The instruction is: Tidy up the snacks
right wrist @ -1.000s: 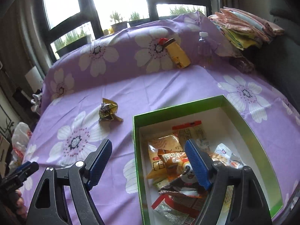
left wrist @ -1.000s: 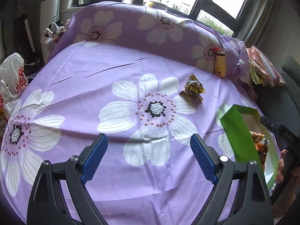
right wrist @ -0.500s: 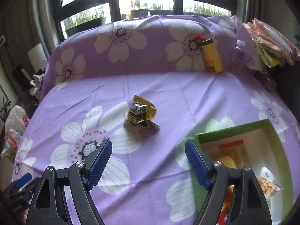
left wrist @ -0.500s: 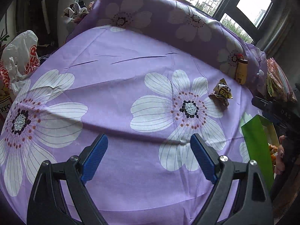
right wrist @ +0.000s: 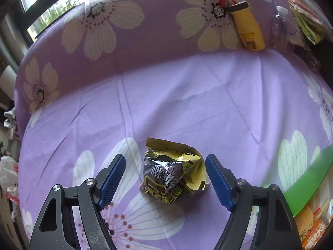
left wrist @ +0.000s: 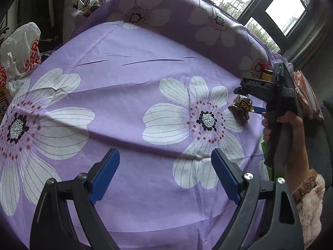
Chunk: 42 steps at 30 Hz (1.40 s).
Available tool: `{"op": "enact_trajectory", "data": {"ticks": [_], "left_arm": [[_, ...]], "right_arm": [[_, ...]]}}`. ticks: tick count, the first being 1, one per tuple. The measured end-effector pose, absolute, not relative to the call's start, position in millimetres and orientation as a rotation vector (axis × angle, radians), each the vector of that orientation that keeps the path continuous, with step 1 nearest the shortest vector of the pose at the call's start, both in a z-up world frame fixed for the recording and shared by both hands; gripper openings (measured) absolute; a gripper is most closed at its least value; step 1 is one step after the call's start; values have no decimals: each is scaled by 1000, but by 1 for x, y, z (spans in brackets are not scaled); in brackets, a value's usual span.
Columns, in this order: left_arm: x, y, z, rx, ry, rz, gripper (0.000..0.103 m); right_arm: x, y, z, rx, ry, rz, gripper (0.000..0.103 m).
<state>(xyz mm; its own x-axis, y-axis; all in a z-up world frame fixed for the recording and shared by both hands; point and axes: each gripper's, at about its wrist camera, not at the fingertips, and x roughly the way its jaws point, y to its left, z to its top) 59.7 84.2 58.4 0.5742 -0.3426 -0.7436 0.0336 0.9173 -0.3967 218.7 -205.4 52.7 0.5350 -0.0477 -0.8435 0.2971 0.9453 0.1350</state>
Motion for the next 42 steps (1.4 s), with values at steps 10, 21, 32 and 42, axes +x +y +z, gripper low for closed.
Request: {"op": "enact_trajectory", "data": {"ticks": [10, 21, 32, 42], "left_arm": [[54, 75, 63, -305, 920, -210, 90], [36, 52, 65, -194, 903, -199, 90], [6, 12, 71, -72, 849, -190, 90], [-26, -23, 80, -114, 810, -336, 89]], "right_arm": [[166, -196, 55, 324, 999, -92, 49], [21, -180, 55, 322, 1131, 207, 49], [-14, -192, 46, 257, 1137, 198, 54], [-33, -227, 77, 412, 967, 208, 63]]}}
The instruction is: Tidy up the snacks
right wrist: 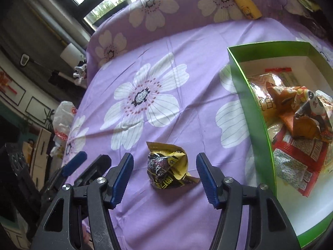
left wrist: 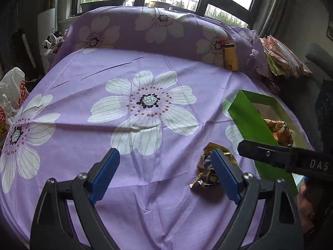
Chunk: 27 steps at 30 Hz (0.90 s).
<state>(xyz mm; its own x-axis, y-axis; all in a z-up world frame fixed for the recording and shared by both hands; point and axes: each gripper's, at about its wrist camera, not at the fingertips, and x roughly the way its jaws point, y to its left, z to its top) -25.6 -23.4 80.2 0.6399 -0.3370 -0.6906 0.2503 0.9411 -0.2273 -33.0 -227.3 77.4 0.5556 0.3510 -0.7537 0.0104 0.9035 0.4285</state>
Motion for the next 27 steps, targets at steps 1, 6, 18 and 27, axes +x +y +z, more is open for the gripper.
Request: {"op": "enact_trajectory", "data": {"ticks": [1, 6, 18, 27], "left_arm": [[-27, -25, 79, -128, 812, -360, 89], [-28, -40, 67, -168, 862, -478, 89], [-20, -58, 37, -225, 921, -588, 79], [-13, -60, 30, -253, 929, -602, 69]], "right_arm": [[-34, -231, 78, 427, 961, 207, 63], [-36, -235, 76, 475, 933, 256, 63], [-20, -221, 46, 459, 973, 266, 52], [-17, -223, 42, 435, 957, 243, 50]]}}
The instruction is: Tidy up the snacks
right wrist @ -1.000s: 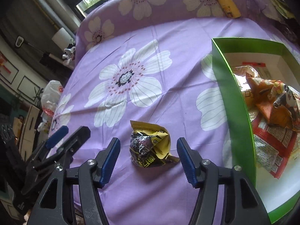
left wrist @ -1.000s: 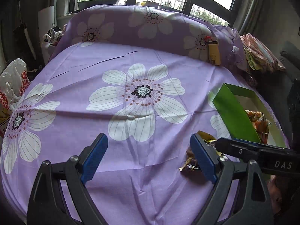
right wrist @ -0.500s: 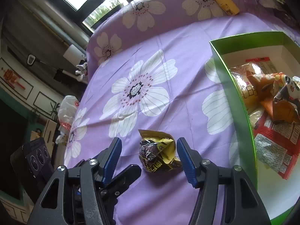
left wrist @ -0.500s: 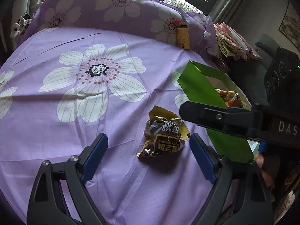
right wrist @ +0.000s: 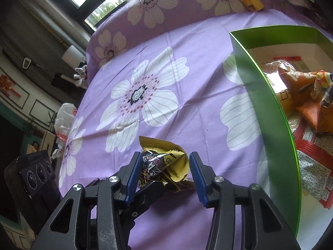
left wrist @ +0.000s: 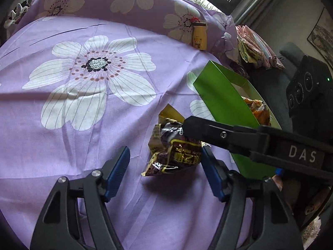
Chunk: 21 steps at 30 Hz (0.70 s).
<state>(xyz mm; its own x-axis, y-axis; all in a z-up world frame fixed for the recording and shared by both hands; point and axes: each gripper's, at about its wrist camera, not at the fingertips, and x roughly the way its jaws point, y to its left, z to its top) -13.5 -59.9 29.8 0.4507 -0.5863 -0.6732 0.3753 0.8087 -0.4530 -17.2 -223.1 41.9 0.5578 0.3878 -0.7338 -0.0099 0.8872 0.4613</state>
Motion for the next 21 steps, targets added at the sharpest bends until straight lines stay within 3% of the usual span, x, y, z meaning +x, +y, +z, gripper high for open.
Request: {"op": "enact_trajectory", "data": {"ticks": [5, 9, 13, 15, 21], "left_arm": [[-12, -65, 25, -240, 938, -612, 68], [-10, -67, 22, -252, 935, -634, 55], [-9, -67, 20, -258, 937, -634, 52], [-10, -67, 23, -257, 929, -640, 45], [-18, -69, 41, -211, 888, -620, 43]], "right_arm": [[-13, -223, 35, 468, 986, 272, 50], [-11, -220, 31, 466, 987, 282, 50], [-8, -220, 23, 499, 1000, 304, 50], [-8, -222, 22, 517, 996, 319, 50], [-16, -218, 36, 514, 968, 338, 47]]}}
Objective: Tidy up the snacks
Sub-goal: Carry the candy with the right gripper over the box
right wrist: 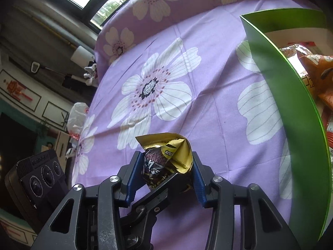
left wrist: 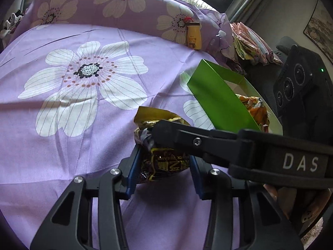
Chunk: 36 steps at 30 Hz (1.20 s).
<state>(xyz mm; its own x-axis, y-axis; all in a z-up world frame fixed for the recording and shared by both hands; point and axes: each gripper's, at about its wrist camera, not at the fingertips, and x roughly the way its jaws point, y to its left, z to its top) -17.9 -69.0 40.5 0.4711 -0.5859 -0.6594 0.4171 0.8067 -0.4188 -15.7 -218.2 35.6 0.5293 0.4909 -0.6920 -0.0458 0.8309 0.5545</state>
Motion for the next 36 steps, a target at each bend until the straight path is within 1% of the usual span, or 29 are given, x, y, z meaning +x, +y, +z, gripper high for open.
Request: {"op": "enact_trajectory", "data": {"ticks": [9, 16, 26, 36], "left_arm": [[-38, -92, 106, -197, 762, -688, 43], [-46, -141, 133, -163, 734, -771, 43], [-44, -211, 126, -107, 816, -822, 43], [-34, -241, 106, -97, 927, -828, 43]], "right_arm": [[-55, -235, 106, 454, 788, 321, 47], [-80, -278, 139, 449, 700, 230, 48], [-85, -347, 129, 560, 736, 149, 48], [-82, -381, 104, 644, 798, 106, 48]]}}
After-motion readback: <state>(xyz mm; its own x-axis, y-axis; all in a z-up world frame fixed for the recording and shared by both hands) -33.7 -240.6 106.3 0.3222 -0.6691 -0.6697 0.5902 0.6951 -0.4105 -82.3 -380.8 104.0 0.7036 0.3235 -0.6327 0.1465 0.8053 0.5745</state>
